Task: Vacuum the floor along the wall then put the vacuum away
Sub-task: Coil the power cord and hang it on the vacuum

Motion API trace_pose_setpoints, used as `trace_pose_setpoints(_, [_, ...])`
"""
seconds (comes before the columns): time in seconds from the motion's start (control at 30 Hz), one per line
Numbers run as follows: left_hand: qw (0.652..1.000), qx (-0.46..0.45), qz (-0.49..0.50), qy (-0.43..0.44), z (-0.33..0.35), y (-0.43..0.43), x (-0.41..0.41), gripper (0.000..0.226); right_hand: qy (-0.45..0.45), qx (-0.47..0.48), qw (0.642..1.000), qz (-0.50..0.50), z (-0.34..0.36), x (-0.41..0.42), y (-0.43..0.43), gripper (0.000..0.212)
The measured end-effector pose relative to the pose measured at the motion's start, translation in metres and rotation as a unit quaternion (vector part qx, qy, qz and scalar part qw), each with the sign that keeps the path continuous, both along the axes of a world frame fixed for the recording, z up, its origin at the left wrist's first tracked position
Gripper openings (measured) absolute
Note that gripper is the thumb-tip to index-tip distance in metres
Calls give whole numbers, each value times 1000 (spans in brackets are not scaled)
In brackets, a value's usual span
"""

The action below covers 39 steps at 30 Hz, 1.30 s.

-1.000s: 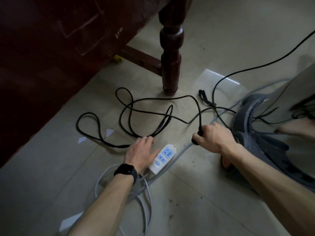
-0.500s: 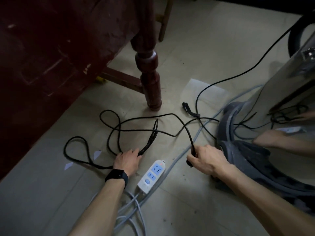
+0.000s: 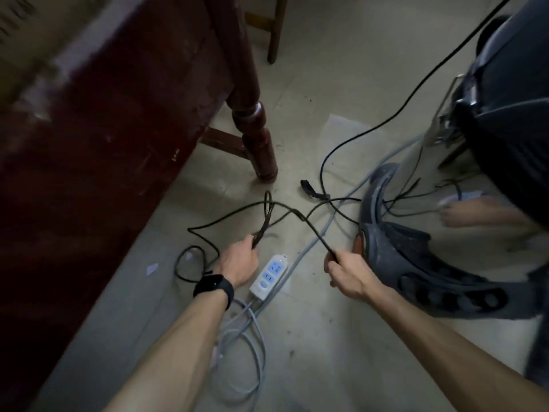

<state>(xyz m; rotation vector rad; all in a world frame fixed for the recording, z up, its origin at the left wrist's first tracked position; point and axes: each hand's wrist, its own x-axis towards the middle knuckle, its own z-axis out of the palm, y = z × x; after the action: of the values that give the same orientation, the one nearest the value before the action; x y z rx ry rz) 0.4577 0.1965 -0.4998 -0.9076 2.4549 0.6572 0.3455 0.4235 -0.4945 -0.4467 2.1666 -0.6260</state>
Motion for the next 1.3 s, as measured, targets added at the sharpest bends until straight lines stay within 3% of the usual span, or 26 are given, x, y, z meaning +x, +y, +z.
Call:
trace_pose_setpoints(0.13, [989,109,98,29,105,28,3,25,-27,-53,994,-92,91,40,16,25])
trace_pose_setpoints(0.3, [908,317,272,44,234,76,-2,15,-12,-18,999,45,201,95,40,38])
trace_pose_setpoints(0.4, [891,347,291,10,290,99,1,14,9,-17,997,78,266,122,57,22])
trace_pose_setpoints(0.53, [883,344,319,-12,360,121,10,16,16,0,986,163,360,147,74,26])
trace_pose_setpoints(0.67, [907,333,253,-36,435,130,20,19,2,20,980,197,432,151,91,45])
trace_pose_setpoints(0.77, [934,320,151,-45,497,125,19,22,-101,-33,994,21,471,129,105,68])
trace_pose_setpoints(0.87, [939,327,64,-87,569,120,8,22,-75,-38,989,-122,488,92,113,76])
trace_pose_setpoints(1.0, [925,365,39,-96,650,112,4,28,-118,-6,989,-88,502,56,105,108])
trace_pose_setpoints(1.1, [907,408,80,-63,688,99,10,26,-171,-57,980,-89,514,57,92,117])
trace_pose_setpoints(1.17, [885,450,112,-38,703,88,12,30,-183,-94,974,-97,513,64,84,105])
trace_pose_setpoints(1.27, [845,516,143,-8,723,80,13,34,-147,-132,976,-89,536,76,76,33])
trace_pose_setpoints(1.3, [835,531,147,4,730,80,13,34,-130,-136,978,-91,547,77,78,19])
